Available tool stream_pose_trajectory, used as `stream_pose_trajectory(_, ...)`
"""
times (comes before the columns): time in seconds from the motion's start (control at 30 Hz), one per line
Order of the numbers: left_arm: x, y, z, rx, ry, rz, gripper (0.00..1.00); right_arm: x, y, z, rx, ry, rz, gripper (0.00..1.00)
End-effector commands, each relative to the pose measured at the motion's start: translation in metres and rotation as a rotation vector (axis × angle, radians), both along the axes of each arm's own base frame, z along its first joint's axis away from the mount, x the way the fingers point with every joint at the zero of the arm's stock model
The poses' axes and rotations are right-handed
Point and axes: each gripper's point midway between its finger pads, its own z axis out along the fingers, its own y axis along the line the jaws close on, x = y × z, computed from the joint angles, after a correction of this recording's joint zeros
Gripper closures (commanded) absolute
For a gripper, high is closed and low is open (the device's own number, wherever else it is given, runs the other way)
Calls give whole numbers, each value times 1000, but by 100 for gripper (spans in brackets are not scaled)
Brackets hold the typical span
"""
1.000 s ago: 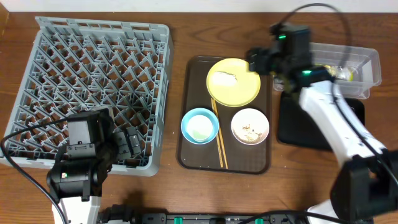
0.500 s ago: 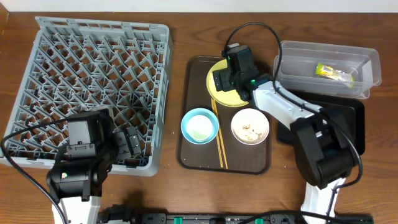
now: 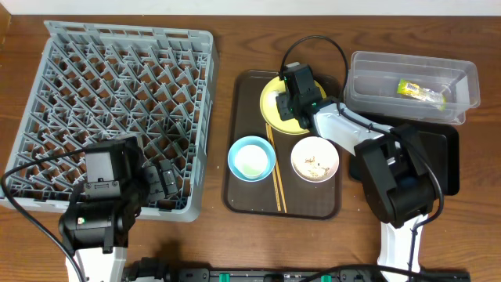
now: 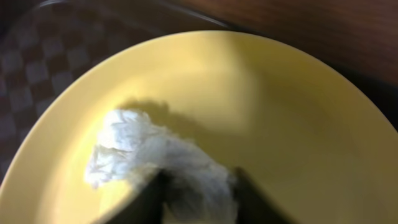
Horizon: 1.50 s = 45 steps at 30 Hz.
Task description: Sort waste into correct bins and load items into the dishwasher
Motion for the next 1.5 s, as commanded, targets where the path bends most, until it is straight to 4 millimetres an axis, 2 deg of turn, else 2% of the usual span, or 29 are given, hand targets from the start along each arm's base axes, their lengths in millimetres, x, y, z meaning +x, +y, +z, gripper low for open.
stream_pose_trajectory(0.0, 3, 1, 9, 0, -22, 9, 2, -5, 3, 5, -4, 6, 6, 92)
stream_pose_trajectory(0.1, 3, 1, 9, 0, -22, 9, 2, -4, -4, 30, 2, -19, -13, 99)
stream_pose_trajectory(0.17, 3, 1, 9, 0, -22, 9, 2, 0, -15, 57, 9, -60, -57, 99)
stream_pose_trajectory(0.23, 3, 1, 9, 0, -22, 9, 2, 4, -32, 93, 6, -125, -106, 99)
stream_pose_trajectory(0.3, 3, 1, 9, 0, -22, 9, 2, 7, -56, 128, 4, -190, -193, 99)
stream_pose_trajectory(0.33, 3, 1, 9, 0, -22, 9, 2, 7, -74, 147, 1, -225, -264, 98)
stream_pose_trajectory(0.43, 3, 1, 9, 0, -22, 9, 2, 2, -128, 179, -8, -280, -485, 96)
stream_pose_trajectory(0.5, 3, 1, 9, 0, -21, 9, 2, -6, -163, 185, -8, -280, -624, 96)
stream_pose_trajectory(0.63, 3, 1, 9, 0, -21, 9, 2, -20, -221, 167, 14, -201, -846, 89)
stream_pose_trajectory(0.73, 3, 1, 8, 0, -20, 9, 2, -26, -248, 147, 58, -137, -964, 84)
stream_pose_trajectory(0.77, 3, 1, 8, 0, -20, 9, 2, -24, -254, 141, 85, -116, -976, 78)
stream_pose_trajectory(0.8, 3, 1, 8, 0, -20, 9, 2, -21, -256, 136, 104, -105, -975, 74)
stream_pose_trajectory(0.9, 2, 1, 8, 0, -20, 9, 2, -15, -263, 130, 138, -91, -959, 45)
stream_pose_trajectory(0.93, 2, 1, 8, 0, -20, 9, 2, -14, -265, 131, 134, -91, -951, 39)
stream_pose_trajectory(1.03, 2, 1, 8, 0, -20, 9, 2, -14, -268, 146, 114, -120, -889, 19)
stream_pose_trajectory(1.07, 2, 1, 8, 0, -20, 9, 2, -13, -266, 155, 108, -135, -851, 16)
stream_pose_trajectory(1.1, 2, 1, 8, 0, -20, 9, 2, -14, -261, 165, 109, -149, -802, 14)
stream_pose_trajectory(1.17, 2, 1, 8, 0, -20, 9, 2, -21, -239, 186, 139, -146, -631, 14)
stream_pose_trajectory(1.27, 3, 1, 8, 0, -20, 9, 2, -44, -203, 210, 212, -117, -406, 11)
stream_pose_trajectory(1.33, 2, 1, 8, 0, -20, 9, 2, -65, -192, 219, 246, -79, -364, 11)
stream_pose_trajectory(1.4, 2, 1, 8, 0, -20, 9, 2, -87, -185, 220, 265, -21, -343, 11)
stream_pose_trajectory(1.47, 2, 1, 8, 0, -20, 9, 2, -110, -169, 217, 277, 53, -271, 11)
